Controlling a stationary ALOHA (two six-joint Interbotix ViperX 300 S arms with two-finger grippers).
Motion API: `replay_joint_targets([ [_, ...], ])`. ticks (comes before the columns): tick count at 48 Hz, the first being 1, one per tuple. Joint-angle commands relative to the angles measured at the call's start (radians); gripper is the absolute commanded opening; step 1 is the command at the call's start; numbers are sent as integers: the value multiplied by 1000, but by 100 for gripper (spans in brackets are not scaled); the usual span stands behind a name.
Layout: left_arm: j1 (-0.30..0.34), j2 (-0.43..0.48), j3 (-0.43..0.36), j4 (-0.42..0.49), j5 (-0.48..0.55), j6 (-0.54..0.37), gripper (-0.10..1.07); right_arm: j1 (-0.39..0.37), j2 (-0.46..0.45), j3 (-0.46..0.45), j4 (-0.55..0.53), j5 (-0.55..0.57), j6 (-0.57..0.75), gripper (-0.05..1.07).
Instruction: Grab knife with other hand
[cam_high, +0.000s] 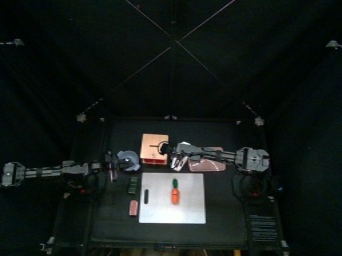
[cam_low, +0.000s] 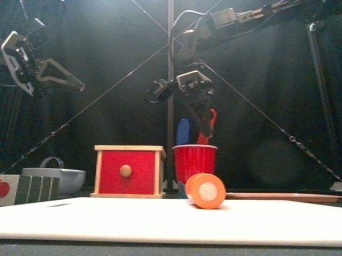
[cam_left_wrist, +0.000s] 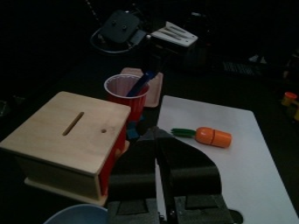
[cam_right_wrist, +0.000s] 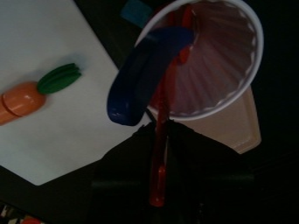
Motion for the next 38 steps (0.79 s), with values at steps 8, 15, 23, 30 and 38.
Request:
replay_joint_targets([
  [8, 5, 0, -14, -2, -3, 3, 28, 3, -34, -71, 5, 2, -3, 44],
  [15, 3, 2, -14, -2, -3, 3, 28, 3, -40, -126, 3, 28, -2, 37],
  [23, 5, 2, -15, -2, -3, 3, 29, 3, -57, -198, -3, 74, -3, 36],
  [30, 5, 0, -17, -2, -5, 3, 29, 9, -83, -250, -8, 94, -2, 36],
  [38, 3, 0, -20, 0, -5, 5, 29, 23, -126, -267, -18, 104, 6, 36],
])
